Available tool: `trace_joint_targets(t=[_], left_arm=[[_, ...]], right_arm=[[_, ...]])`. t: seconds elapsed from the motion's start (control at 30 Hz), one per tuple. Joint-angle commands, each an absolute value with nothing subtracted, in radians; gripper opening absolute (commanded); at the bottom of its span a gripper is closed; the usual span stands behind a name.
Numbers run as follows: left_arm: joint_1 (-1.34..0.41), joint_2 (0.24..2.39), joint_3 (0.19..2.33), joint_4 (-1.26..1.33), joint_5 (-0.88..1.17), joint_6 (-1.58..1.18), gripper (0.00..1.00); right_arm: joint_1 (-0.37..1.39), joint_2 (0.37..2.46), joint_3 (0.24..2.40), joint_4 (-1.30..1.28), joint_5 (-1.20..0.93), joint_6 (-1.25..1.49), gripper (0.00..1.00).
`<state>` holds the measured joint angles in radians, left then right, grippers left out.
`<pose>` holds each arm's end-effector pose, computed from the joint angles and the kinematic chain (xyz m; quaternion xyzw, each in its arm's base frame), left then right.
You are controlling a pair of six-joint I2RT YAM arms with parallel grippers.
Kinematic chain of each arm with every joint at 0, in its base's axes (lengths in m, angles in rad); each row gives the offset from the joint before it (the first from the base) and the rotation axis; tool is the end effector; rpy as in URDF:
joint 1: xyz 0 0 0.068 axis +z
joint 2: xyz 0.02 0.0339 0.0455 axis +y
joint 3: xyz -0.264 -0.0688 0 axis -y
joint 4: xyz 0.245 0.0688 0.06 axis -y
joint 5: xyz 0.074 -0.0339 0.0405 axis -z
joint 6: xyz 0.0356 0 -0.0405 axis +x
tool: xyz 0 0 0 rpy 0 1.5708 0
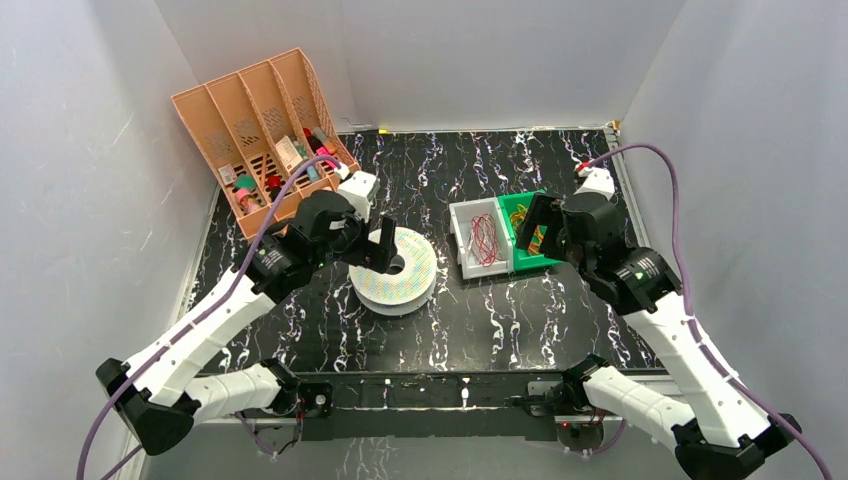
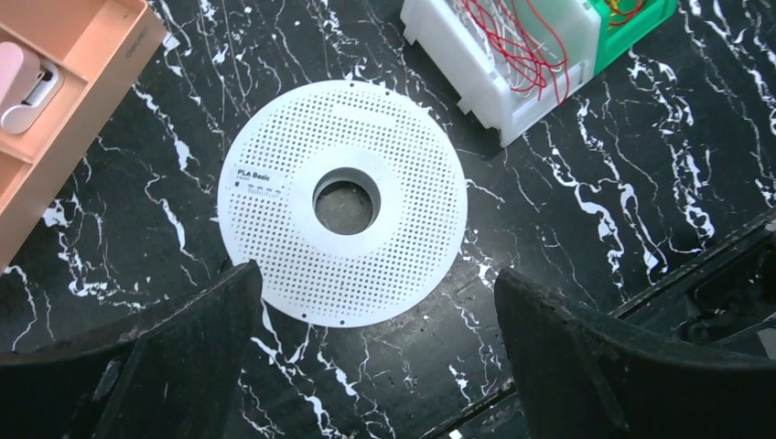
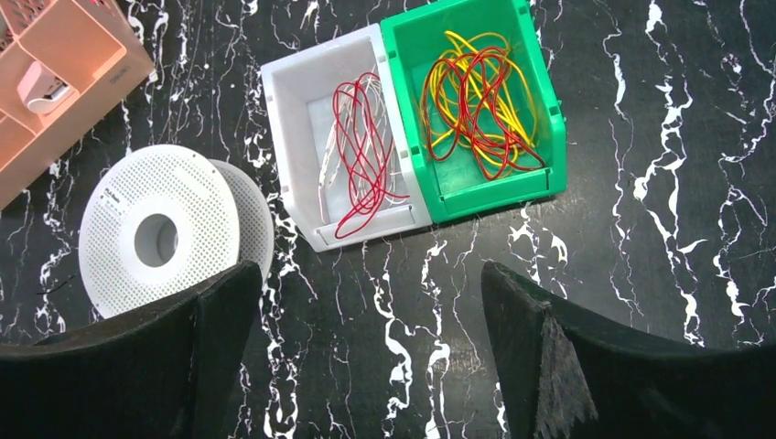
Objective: Wrap the cables
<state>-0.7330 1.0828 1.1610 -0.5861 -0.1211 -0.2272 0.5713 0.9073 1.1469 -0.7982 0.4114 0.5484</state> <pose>0.1748 -0.1516 0.3725 0.1856 0.8408 -0.1874 0.4728 0.1520 0.0808 0.3814 0.0892 0.8573 0.1006 0.4970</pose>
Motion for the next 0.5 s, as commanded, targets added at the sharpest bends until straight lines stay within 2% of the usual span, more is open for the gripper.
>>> trace_joint_targets(t=[0.0, 0.2, 0.47], left_arm=[[-0.733, 1.088, 1.127, -0.538, -0.084, -0.225, 0.99], [-0.733, 1.124, 1.067, -0.529, -0.08, -0.278, 0.98], [-0.733, 1.196, 1.037, -0.472, -0.04, -0.311, 0.98]], right_arm=[[0.571, 0.93, 1.088, -0.809, 0.365, 0.533, 0.98], [0.57, 0.875, 0.974, -0.677, 0.159, 0.414, 0.98], [0.57, 0.952, 0.93, -0.603, 0.026, 0.388, 0.98]])
